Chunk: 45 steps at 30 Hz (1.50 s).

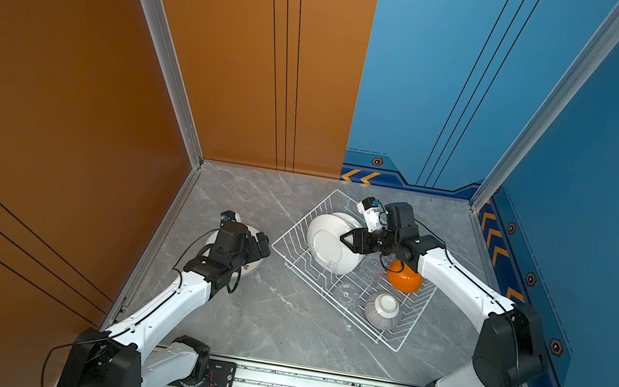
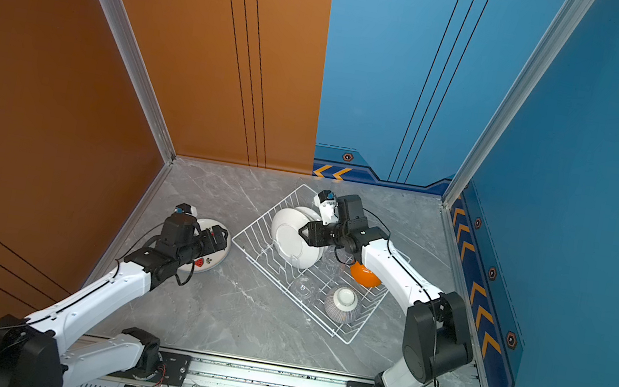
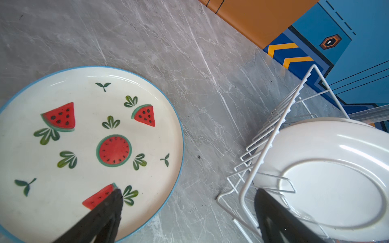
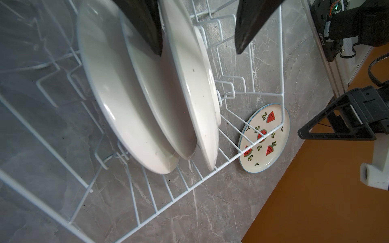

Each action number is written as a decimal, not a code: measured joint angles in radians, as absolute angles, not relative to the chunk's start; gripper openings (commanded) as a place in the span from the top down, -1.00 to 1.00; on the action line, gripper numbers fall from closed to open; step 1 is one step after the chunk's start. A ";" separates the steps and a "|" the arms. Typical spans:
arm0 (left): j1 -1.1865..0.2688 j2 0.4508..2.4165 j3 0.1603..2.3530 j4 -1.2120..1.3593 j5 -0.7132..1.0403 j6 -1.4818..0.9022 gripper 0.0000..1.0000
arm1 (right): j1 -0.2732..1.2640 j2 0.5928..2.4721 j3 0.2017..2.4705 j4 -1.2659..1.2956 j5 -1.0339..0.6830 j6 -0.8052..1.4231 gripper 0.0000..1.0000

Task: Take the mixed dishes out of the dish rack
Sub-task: 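Reach both grippers toward the next white plate in the rack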

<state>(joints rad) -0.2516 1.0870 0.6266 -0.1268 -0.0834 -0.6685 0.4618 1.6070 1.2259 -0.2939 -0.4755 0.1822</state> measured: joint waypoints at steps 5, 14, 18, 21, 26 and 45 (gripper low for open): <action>-0.263 1.113 0.645 -0.124 -0.086 -0.660 -0.96 | 0.472 1.637 1.275 -0.343 -0.495 0.149 -0.08; -0.310 1.132 0.686 -0.116 -0.086 -0.649 -0.96 | 0.487 1.691 1.322 -0.385 -0.498 0.121 0.07; -0.334 1.138 0.702 -0.116 -0.087 -0.643 -0.96 | 0.490 1.706 1.333 -0.389 -0.498 0.118 0.11; -0.348 1.138 0.711 -0.116 -0.087 -0.643 -0.96 | 0.491 1.713 1.338 -0.393 -0.498 0.118 0.19; -0.371 1.138 0.725 -0.116 -0.090 -0.643 -0.96 | 0.491 1.713 1.340 -0.394 -0.498 0.110 0.38; -0.548 1.139 0.752 0.019 -0.070 -0.582 -0.96 | 0.496 1.734 1.389 -0.382 -0.521 0.063 0.91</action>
<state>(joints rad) -0.5484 1.1389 0.7521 0.0193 -0.0700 -0.5823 0.4957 1.7340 1.3888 -0.3824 -0.5213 0.0631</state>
